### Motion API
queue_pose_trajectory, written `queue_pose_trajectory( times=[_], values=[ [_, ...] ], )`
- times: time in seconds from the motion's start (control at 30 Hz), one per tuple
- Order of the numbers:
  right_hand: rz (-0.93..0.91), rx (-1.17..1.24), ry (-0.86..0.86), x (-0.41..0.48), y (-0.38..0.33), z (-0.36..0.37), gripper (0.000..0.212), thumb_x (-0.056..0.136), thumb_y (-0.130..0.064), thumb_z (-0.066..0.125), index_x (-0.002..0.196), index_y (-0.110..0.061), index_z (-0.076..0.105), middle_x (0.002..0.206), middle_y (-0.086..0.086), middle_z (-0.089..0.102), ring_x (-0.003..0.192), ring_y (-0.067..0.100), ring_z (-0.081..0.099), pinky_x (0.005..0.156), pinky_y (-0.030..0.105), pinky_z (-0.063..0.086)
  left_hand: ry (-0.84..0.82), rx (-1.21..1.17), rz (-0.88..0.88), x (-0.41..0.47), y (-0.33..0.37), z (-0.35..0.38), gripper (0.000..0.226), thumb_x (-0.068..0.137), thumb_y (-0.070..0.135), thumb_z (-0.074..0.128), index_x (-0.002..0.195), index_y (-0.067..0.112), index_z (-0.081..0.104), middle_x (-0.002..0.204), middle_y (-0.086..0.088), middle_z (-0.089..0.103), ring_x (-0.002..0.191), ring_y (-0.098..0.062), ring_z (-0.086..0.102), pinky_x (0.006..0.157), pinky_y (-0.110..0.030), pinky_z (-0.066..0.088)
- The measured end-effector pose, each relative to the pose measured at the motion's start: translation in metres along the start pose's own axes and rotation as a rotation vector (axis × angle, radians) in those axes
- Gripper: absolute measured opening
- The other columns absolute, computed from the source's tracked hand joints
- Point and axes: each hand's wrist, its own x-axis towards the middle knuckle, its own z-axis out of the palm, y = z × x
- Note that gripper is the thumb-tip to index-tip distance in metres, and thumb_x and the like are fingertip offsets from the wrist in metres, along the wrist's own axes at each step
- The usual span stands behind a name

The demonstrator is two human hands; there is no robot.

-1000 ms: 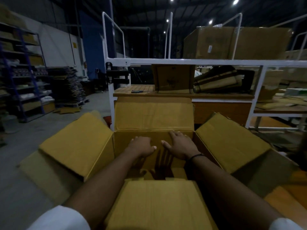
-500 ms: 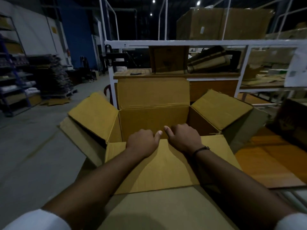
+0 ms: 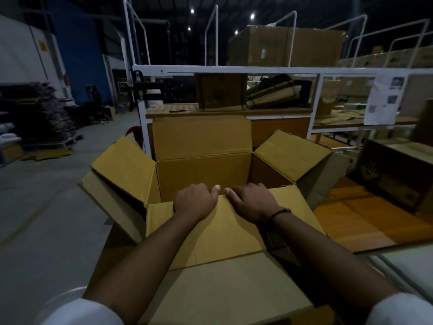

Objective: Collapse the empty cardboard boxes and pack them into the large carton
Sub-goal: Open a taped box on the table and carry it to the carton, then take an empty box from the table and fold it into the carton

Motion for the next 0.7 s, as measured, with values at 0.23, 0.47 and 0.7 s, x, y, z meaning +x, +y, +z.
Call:
queue_pose_trajectory(
  times=[0.23, 0.47, 0.7],
  values=[
    [0.064, -0.073, -0.114, -0.002, 0.026, -0.065, 0.055, 0.103, -0.062, 0.035, 0.14, -0.024, 0.051, 0.137, 0.002, 0.058, 0.131, 0.023, 0.05, 0.118, 0.052, 0.024, -0.127, -0.104, 0.023, 0.034, 0.03, -0.031, 0.047, 0.102, 0.058, 0.045, 0.094, 0.019, 0.069, 0.084, 0.0, 0.068, 0.077, -0.017, 0.065, 0.07, -0.036, 0.055],
    [0.165, 0.037, 0.229, -0.02, 0.11, -0.136, 0.055, 0.1, -0.057, 0.05, 0.144, -0.026, 0.049, 0.144, 0.003, 0.053, 0.124, 0.022, 0.054, 0.098, 0.04, 0.05, -0.084, -0.029, 0.213, 0.07, 0.119, -0.066, 0.039, 0.103, 0.053, 0.047, 0.095, 0.02, 0.067, 0.084, 0.0, 0.066, 0.077, -0.017, 0.064, 0.073, -0.039, 0.059],
    [0.327, 0.018, 0.376, -0.061, 0.224, -0.178, 0.054, 0.098, -0.056, 0.054, 0.14, -0.021, 0.053, 0.137, 0.005, 0.058, 0.117, 0.021, 0.058, 0.091, 0.039, 0.054, 0.106, 0.056, 0.452, 0.098, 0.249, -0.078, 0.045, 0.104, 0.053, 0.045, 0.092, 0.015, 0.066, 0.083, -0.003, 0.065, 0.07, -0.017, 0.059, 0.052, -0.028, 0.04]
  ],
)
